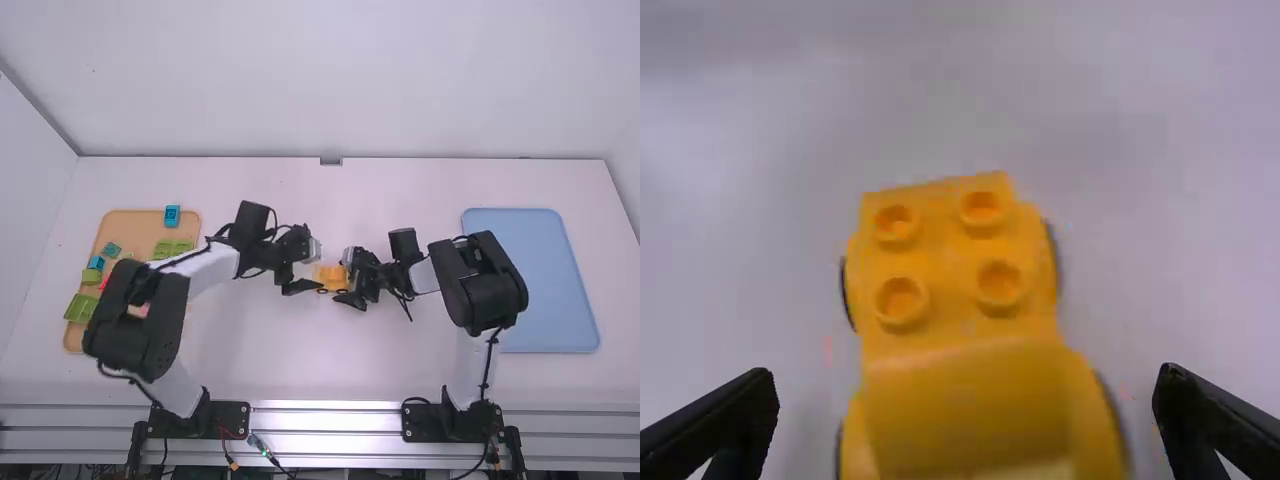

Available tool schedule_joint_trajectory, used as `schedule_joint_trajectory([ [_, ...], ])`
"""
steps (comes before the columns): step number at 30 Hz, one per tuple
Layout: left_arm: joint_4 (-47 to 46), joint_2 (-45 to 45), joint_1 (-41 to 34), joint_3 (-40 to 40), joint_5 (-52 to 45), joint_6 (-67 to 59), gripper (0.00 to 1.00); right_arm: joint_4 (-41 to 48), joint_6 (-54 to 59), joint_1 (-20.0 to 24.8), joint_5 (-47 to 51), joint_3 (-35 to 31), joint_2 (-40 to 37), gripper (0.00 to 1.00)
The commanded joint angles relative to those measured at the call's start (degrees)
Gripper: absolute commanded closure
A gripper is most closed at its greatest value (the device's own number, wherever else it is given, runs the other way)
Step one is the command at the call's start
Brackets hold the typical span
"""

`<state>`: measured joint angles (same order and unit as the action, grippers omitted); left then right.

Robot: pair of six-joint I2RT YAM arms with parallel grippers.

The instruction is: Assemble lego blocks to make yellow taxi

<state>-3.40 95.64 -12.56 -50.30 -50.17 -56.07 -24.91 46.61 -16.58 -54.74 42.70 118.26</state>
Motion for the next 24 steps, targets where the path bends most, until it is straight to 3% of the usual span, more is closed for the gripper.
schedule_joint_trajectory([
  [1,-2.45,-5.70,4.37,0.07,-0.07,-0.33,0.01,-0.48,-0.35,-1.68,0.09,1.97,0.46,0.01],
  [7,-8.92,-11.78,11.67,0.09,-3.21,-1.60,0.01,-0.90,-0.31,-5.40,9.60,1.97,0.48,0.01],
  [9,-11.30,-12.55,13.40,0.09,-4.66,-3.02,0.01,-0.83,-0.31,-6.49,11.54,2.12,0.48,0.15],
  [11,-11.45,-12.57,13.97,0.11,-4.92,-2.56,0.01,-0.72,-0.33,-6.80,11.87,2.32,0.48,0.21],
  [13,-12.13,-12.48,14.71,0.13,-4.83,-2.19,0.01,-0.61,-0.35,-7.13,11.98,2.84,0.48,0.39],
  [17,-12.85,-12.48,14.78,0.13,-4.83,-2.86,0.01,-0.57,-3.58,-6.51,11.87,4.46,0.46,0.53],
  [20,-12.59,-12.48,14.75,0.13,-4.83,-2.89,0.01,1.95,-4.74,-4.66,11.74,6.47,-0.96,0.51],
  [24,-12.24,-12.48,14.78,0.13,-4.22,-2.93,0.01,11.76,-2.51,0.35,14.56,7.76,-9.29,0.50],
])
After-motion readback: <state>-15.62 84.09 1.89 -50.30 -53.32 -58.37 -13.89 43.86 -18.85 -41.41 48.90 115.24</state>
